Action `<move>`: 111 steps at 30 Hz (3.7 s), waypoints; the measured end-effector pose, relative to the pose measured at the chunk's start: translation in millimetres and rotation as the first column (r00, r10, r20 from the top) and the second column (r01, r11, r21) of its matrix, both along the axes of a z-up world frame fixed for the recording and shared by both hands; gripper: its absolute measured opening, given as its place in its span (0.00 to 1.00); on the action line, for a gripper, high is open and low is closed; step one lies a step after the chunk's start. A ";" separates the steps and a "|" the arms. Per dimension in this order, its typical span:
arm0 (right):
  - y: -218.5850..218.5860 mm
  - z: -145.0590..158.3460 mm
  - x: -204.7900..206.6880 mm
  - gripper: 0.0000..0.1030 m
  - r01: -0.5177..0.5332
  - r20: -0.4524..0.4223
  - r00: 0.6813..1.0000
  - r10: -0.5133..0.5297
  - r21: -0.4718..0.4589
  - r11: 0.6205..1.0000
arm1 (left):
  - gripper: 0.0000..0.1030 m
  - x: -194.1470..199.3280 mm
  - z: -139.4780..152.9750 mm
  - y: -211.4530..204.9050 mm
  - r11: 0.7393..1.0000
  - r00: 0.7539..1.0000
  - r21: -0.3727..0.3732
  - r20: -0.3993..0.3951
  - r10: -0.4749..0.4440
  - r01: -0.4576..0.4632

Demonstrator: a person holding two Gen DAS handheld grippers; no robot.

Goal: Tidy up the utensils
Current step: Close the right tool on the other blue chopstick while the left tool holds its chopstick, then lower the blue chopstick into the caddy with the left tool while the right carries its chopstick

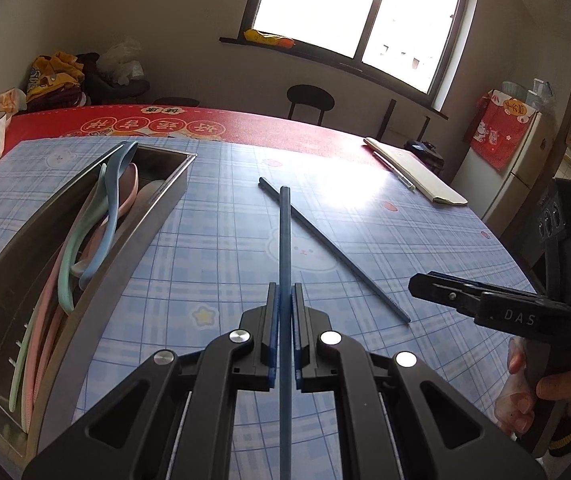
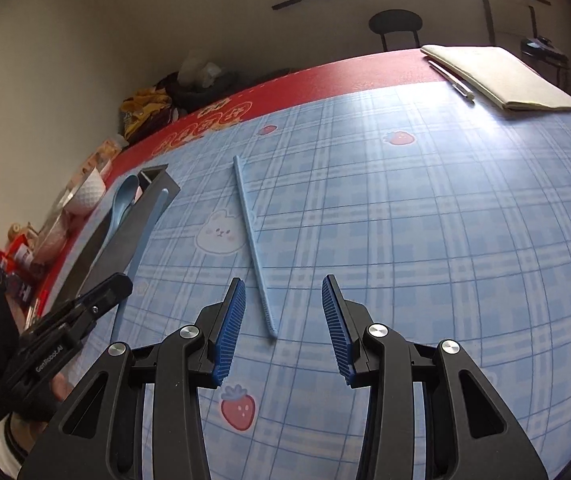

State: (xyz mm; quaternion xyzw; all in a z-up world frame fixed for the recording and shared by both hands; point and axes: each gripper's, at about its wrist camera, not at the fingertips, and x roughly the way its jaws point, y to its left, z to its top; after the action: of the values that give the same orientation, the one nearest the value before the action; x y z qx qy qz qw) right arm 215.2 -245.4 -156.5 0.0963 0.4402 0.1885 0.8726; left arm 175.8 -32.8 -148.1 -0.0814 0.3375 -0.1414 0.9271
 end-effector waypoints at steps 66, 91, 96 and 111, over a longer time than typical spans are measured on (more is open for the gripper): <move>64.3 5.3 -3.9 0.06 0.102 -0.021 0.994 -0.103 0.407 0.908 | 0.06 -4.2 51.9 93.7 0.986 0.999 -0.165 -0.031 -0.042 0.036; 80.2 -9.8 14.4 0.06 0.128 -0.070 0.992 -0.109 0.408 0.904 | 0.06 75.5 17.7 148.7 0.999 0.976 0.046 -0.216 -0.001 0.011; 86.0 -7.8 15.2 0.06 0.122 -0.066 0.992 -0.104 0.403 0.907 | 0.06 85.3 11.1 148.0 0.998 0.970 0.067 -0.242 0.011 0.006; 118.0 3.9 20.2 0.06 0.092 -0.073 0.995 -0.068 0.414 0.905 | 0.13 75.9 13.8 146.0 0.990 0.968 0.119 -0.247 -0.042 0.074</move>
State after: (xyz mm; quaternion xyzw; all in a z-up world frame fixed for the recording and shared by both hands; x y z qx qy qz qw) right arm 235.4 -127.3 -152.6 0.3037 0.4103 0.2395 0.8259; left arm 251.7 113.2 -134.4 -0.0292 0.4593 -0.1357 0.8774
